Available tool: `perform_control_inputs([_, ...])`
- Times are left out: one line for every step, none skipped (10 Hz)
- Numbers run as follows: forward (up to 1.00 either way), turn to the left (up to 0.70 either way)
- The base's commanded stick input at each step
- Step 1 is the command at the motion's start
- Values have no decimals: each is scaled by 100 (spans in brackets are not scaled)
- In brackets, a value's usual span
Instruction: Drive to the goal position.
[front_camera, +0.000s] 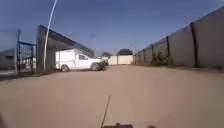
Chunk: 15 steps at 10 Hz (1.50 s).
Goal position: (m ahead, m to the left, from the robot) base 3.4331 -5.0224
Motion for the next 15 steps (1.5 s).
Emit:
perform_control_inputs([100,0])
perform_control_inputs([100,0])
perform_control_inputs([100,0])
perform_control_inputs([100,0])
perform_control_inputs([100,0])
perform_control_inputs([100,0])
perform_control_inputs([100,0])
perform_control_inputs([100,0])
perform_control_inputs([100,0])
perform_control_inputs([100,0])
perform_control_inputs([100,0])
perform_control_inputs([100,0])
perform_control_inputs([100,0])
perform_control_inputs([100,0])
perform_control_inputs([100,0])
